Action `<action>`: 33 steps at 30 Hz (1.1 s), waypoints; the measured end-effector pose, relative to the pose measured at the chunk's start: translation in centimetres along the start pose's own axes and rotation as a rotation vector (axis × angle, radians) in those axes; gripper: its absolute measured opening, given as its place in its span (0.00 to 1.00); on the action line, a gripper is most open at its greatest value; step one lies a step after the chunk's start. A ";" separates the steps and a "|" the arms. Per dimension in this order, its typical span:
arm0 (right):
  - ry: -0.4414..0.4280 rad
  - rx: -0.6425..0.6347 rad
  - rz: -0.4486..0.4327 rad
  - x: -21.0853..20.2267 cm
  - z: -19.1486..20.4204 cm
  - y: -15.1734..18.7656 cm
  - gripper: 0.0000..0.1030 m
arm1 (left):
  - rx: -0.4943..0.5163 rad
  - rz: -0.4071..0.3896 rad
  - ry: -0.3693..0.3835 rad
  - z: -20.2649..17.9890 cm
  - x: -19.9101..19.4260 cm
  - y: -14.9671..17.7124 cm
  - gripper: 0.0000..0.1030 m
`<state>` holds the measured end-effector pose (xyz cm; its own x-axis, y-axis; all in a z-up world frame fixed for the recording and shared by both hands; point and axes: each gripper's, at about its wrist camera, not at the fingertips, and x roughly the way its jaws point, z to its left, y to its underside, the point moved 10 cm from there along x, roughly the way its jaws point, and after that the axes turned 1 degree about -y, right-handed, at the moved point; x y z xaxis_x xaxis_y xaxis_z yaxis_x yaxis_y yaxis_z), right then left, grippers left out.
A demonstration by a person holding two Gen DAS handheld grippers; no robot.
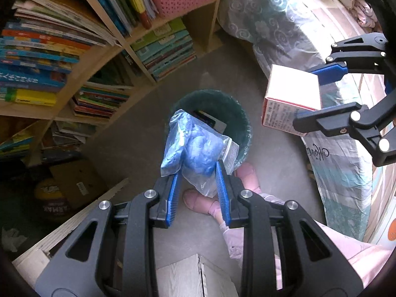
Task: Collect trash
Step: 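Carry the bag and box with both tools over the trash bin, then open both tools to drop the bag and box into the bin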
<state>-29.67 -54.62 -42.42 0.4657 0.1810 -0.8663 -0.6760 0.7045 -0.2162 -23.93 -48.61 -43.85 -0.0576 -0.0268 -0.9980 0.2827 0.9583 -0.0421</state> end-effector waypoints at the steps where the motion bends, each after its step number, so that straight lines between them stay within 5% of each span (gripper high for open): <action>1: 0.002 0.004 0.000 0.2 -0.2 -0.1 0.42 | 0.002 0.003 -0.003 0.1 0.5 -0.1 0.25; 20: 0.003 0.058 0.026 7.0 -4.9 0.4 0.43 | 0.022 0.048 0.010 0.1 8.9 -0.8 0.25; 24: 0.013 0.076 0.040 8.5 -6.2 1.1 0.46 | 0.021 0.073 0.016 0.3 11.2 -0.4 0.37; 26: 0.032 0.107 0.049 9.2 -7.0 1.6 0.67 | 0.026 0.074 -0.002 0.5 12.0 -0.4 0.50; 27: 0.039 0.116 0.044 9.2 -7.2 1.6 0.67 | 0.028 0.076 -0.009 0.6 12.2 -0.3 0.56; 33: 0.041 0.130 0.028 8.5 -7.0 2.3 0.67 | 0.038 0.064 -0.013 0.4 11.7 -0.1 0.60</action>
<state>-31.27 -56.30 -53.39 0.4226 0.1754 -0.8892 -0.6073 0.7831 -0.1341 -24.28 -49.13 -55.51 -0.0263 0.0302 -0.9992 0.3213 0.9468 0.0201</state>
